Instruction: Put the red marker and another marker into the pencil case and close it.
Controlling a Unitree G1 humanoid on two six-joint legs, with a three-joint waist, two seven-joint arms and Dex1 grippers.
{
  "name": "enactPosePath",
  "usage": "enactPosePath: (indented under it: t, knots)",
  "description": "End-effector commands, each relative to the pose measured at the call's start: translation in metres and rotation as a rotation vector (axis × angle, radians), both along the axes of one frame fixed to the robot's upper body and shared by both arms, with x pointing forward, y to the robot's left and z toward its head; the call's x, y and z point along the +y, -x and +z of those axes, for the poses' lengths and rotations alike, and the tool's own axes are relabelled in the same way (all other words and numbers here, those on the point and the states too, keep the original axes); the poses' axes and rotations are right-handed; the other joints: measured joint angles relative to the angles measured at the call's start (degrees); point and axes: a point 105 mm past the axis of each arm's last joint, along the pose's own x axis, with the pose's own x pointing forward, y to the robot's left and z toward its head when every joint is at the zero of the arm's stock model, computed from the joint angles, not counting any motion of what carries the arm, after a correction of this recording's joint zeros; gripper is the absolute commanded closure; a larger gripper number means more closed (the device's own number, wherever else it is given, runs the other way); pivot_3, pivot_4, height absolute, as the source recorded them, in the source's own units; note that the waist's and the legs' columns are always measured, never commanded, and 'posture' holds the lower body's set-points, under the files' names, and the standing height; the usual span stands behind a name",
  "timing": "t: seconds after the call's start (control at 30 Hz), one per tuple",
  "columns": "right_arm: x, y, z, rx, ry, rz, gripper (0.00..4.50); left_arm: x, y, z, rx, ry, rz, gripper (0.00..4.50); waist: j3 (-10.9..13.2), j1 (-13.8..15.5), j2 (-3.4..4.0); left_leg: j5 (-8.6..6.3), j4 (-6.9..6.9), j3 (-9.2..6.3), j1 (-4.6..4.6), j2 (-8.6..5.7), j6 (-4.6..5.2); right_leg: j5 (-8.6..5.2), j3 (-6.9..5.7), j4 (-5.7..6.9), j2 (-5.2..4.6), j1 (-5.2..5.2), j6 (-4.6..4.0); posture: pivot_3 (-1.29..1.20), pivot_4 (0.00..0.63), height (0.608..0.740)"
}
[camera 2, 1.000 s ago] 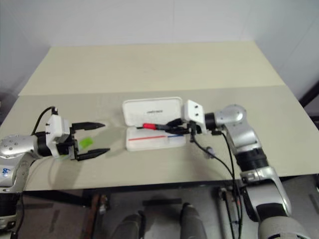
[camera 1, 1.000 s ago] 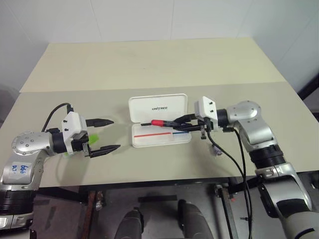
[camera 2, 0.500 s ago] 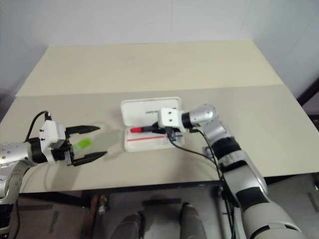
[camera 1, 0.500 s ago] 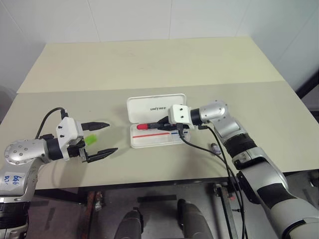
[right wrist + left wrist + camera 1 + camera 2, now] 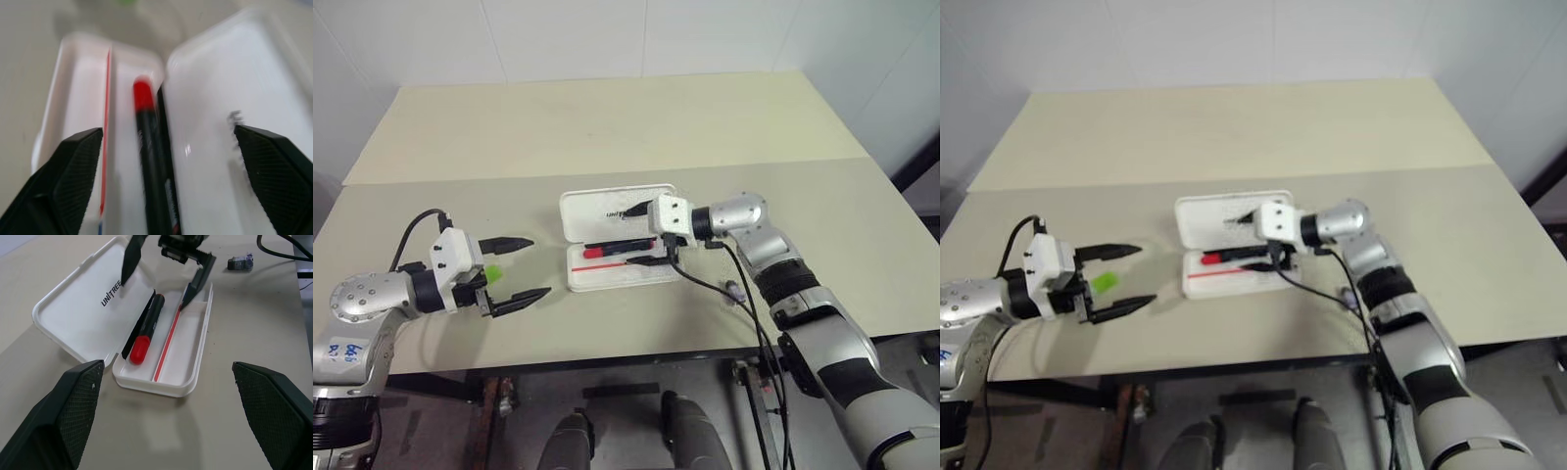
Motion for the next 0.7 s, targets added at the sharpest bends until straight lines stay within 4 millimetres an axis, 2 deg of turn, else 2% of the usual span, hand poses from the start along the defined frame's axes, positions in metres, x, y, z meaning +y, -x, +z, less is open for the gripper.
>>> enactPosePath:
  t: [0.03,0.23,0.33,0.5,0.7]
  knots:
    - [-0.007,0.016,0.027,0.027,-0.102,0.042,0.03,0.001,0.0,0.006,-0.024,0.003,-0.009,0.0,0.0,0.09,0.0,0.0,0.0,0.0,0.0,0.0,0.0,0.0,0.0,0.0,0.0,0.0,0.0,0.0,0.15,0.74]
    - [-0.026,0.041,0.028,0.095,-0.128,0.067,0.03,0.009,0.003,0.002,-0.016,-0.012,0.019,0.0,0.0,0.54,0.0,-0.02,0.0,0.0,-0.02,0.0,0.01,0.0,-0.01,-0.09,-0.01,0.02,0.0,0.0,0.15,0.74]
    - [-0.043,0.059,0.028,0.129,-0.157,0.072,0.03,0.041,0.009,-0.004,-0.026,-0.029,0.136,0.0,0.0,0.35,0.0,-0.03,-0.02,0.01,-0.01,0.01,0.01,-0.02,-0.02,-0.25,0.0,0.01,-0.03,0.0,0.15,0.74]
    - [-0.056,0.073,0.037,0.12,-0.19,0.061,0.03,0.083,0.025,-0.01,-0.022,0.004,0.284,0.0,0.0,0.1,0.0,-0.07,-0.02,0.05,0.03,0.09,0.0,-0.09,-0.06,-0.29,0.02,-0.02,-0.13,0.0,0.15,0.74]
    - [-0.065,0.089,0.042,0.118,-0.197,0.116,0.03,0.123,0.04,-0.032,0.046,-0.018,0.407,0.0,-0.01,0.45,-0.02,-0.07,0.06,0.04,0.05,0.11,-0.01,-0.19,-0.09,-0.34,0.01,0.04,-0.31,0.0,0.15,0.74]
